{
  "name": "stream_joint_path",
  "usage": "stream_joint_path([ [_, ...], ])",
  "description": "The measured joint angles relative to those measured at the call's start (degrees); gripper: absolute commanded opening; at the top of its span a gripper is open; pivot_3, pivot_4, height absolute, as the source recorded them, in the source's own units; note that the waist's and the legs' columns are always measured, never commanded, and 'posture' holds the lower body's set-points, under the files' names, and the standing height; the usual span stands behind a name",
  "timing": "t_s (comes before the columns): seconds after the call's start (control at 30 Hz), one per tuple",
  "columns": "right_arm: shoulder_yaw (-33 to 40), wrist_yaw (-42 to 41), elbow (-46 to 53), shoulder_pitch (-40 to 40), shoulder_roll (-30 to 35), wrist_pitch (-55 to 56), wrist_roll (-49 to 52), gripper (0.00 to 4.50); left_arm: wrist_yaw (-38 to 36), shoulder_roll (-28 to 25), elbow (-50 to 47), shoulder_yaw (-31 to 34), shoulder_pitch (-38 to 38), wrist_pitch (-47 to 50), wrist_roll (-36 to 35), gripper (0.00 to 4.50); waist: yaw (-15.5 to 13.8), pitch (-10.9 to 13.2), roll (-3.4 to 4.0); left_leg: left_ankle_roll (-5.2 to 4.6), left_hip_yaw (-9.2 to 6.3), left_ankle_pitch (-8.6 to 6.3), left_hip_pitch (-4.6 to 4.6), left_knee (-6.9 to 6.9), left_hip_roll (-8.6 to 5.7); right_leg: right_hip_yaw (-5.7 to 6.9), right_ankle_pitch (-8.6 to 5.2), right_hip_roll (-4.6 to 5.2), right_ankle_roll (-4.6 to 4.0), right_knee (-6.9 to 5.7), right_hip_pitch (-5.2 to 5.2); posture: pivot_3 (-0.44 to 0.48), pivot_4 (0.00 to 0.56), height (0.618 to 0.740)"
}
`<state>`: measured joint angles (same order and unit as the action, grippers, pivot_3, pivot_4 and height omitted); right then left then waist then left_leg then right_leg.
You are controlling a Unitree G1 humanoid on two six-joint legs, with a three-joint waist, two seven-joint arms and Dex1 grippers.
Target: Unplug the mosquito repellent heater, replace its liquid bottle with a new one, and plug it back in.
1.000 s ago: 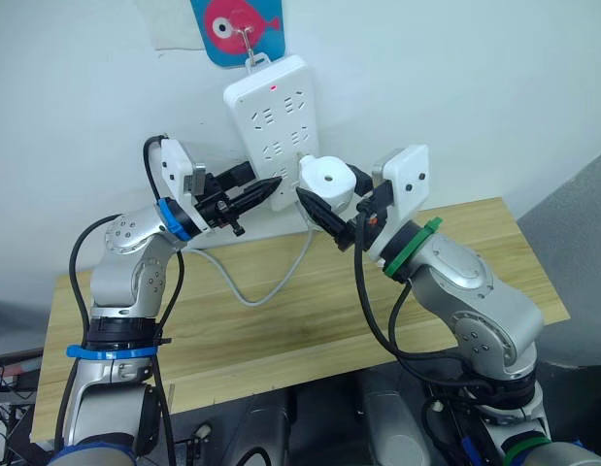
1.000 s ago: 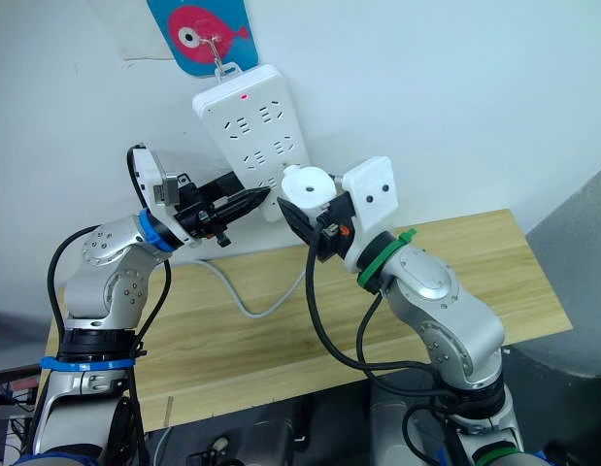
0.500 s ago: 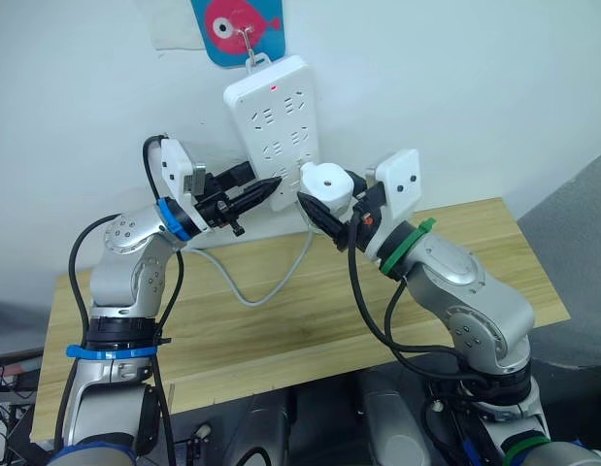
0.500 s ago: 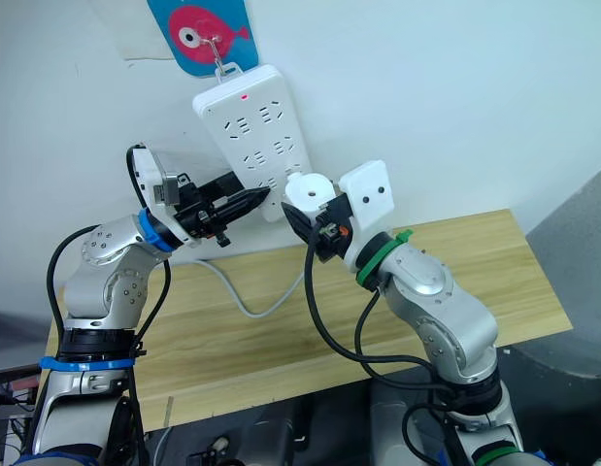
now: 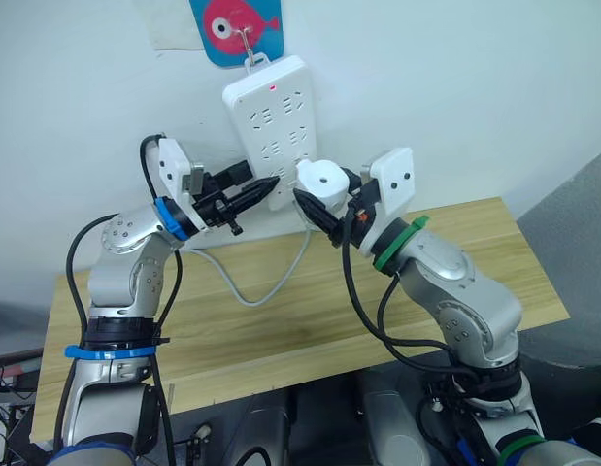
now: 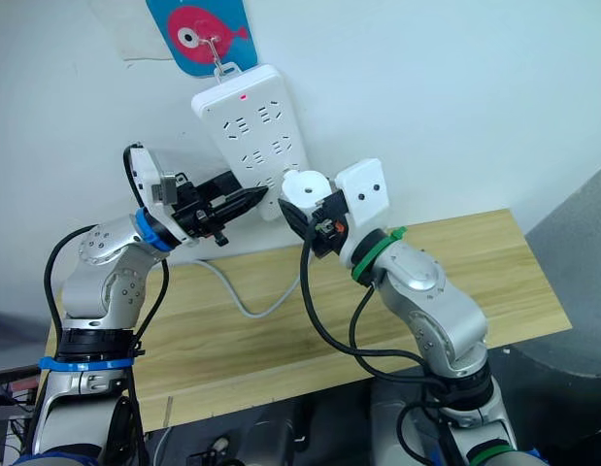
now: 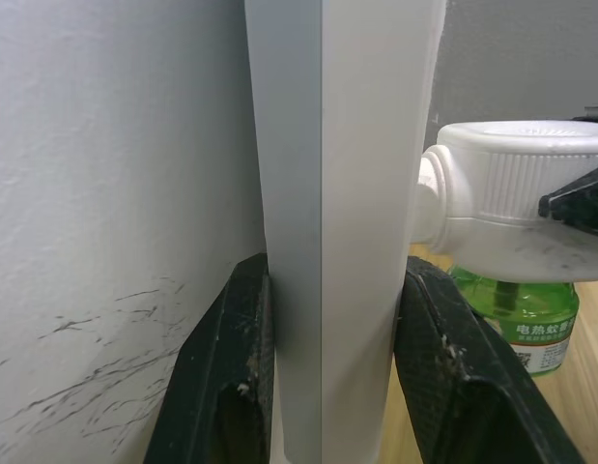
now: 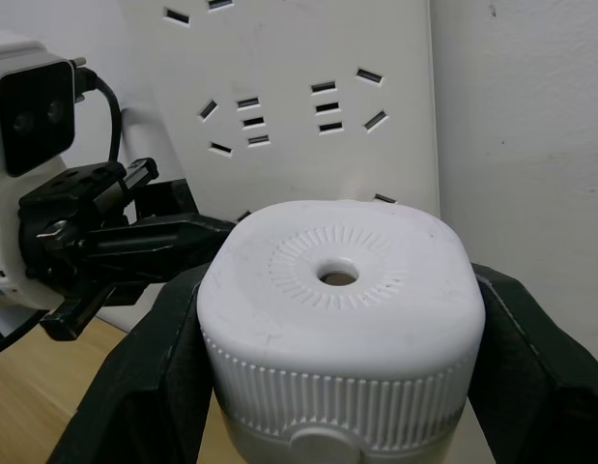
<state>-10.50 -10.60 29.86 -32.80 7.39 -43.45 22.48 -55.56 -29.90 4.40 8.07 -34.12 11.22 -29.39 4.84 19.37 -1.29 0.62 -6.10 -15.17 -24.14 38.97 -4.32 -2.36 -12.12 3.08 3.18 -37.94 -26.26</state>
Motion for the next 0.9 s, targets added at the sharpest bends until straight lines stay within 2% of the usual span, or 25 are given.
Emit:
stream_joint_path([
  [0.4, -0.90, -1.85, -2.25, 0.77, -1.16, 3.95, -2.20, 3.07, 0.00, -0.28, -1.52, 0.88, 0.37, 4.29, -0.94, 1.31, 0.03, 0.00, 0.00, 0.04, 0.01, 0.02, 0.04, 0.00, 0.00, -0.01, 0.00, -0.01, 0.00, -0.06, 0.00, -0.090, 0.303, 0.740],
  [0.9, 0.19, -1.76, -4.92, -2.53, -2.94, 0.68, -1.29, 3.07, 0.16, -0.82, -1.65, 1.53, 0.80, 4.77, -0.72, 1.31, 0.25, -0.25, -0.05, 0.09, 0.05, 0.05, 0.14, -0.02, 0.02, -0.04, 0.00, -0.02, -0.01, -0.13, 0.01, -0.079, 0.278, 0.740],
])
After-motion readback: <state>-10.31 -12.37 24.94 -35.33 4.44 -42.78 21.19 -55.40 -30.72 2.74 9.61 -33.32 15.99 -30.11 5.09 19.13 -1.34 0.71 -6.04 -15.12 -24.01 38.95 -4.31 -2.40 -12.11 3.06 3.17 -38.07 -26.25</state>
